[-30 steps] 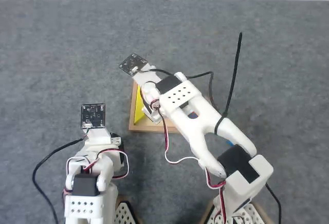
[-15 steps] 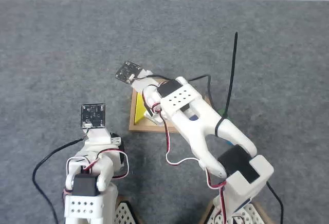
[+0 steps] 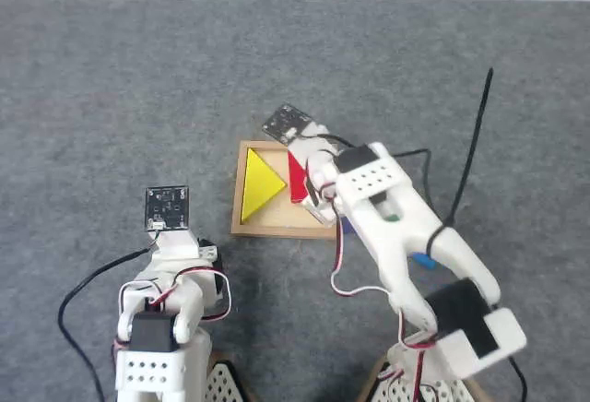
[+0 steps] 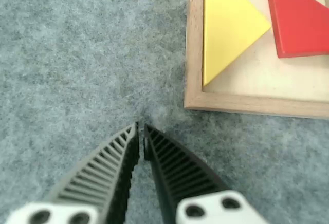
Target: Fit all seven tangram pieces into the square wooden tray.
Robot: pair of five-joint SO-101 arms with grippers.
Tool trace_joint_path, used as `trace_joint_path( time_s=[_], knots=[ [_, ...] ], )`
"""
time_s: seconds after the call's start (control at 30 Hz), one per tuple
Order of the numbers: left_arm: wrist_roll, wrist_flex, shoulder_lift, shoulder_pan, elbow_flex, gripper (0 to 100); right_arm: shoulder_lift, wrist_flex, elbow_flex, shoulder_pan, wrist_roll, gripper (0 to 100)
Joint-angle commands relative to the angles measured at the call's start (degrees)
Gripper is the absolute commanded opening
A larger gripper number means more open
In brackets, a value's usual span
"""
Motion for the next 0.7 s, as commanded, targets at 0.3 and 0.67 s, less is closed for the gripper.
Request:
trace_joint_path(
  time_s=[0.3, 0.67],
  knots=[
    [-0.62, 0.09, -1.14, -0.35, -0.75, 1, 2.33, -6.90, -0.62, 5.23, -3.25, 3.5],
    [-0.62, 0.09, -1.14, -0.35, -0.75, 1, 13.85, -5.23, -13.01, 5.93, -3.25, 3.5]
  ],
)
